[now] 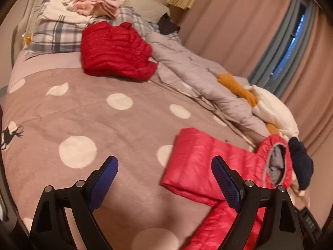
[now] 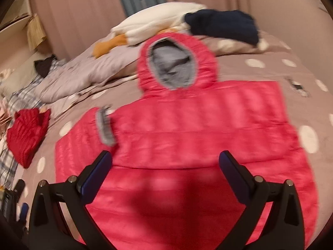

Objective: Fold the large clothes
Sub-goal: 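Withdraw the left tool while the right tool straightens the folded sleeve cuff, then grasp the grey sleeve cuff with the right tool, smooth it flat, release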

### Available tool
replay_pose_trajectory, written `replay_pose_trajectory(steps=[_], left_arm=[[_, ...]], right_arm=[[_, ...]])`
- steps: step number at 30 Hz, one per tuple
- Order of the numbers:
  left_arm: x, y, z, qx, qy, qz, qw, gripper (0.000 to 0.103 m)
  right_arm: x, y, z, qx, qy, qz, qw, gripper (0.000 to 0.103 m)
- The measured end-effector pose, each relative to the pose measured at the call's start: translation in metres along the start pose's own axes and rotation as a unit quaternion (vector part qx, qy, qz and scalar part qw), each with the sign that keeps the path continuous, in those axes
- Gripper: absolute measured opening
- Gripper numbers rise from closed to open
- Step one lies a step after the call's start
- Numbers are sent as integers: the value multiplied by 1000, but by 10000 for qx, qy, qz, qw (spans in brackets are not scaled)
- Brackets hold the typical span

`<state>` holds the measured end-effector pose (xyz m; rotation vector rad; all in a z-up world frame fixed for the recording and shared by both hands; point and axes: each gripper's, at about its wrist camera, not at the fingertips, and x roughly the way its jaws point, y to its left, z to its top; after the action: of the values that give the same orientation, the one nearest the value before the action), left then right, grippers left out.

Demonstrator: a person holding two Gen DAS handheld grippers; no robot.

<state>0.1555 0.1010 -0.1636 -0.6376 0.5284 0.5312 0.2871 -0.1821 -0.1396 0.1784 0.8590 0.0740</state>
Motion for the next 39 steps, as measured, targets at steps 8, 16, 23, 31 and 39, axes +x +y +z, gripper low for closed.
replay_pose_trajectory(steps=[8, 16, 23, 31, 39], left_arm=[[13, 24, 8, -181, 112, 207, 9996, 90], [22, 33, 10, -395, 357, 111, 9985, 90], [18, 25, 5, -286, 314, 37, 9991, 90], [19, 14, 3, -282, 329, -33, 9991, 90], [24, -3, -6, -150, 428, -35, 9990, 90]], right_arm=[[78, 69, -9, -359, 482, 248, 9979, 103], [92, 87, -28, -993, 94, 61, 9950, 33], [55, 82, -9, -1172, -314, 26, 9926, 12], [14, 34, 16, -970, -756, -287, 9920, 12], [9, -39, 25, -438, -583, -885, 9934, 17]])
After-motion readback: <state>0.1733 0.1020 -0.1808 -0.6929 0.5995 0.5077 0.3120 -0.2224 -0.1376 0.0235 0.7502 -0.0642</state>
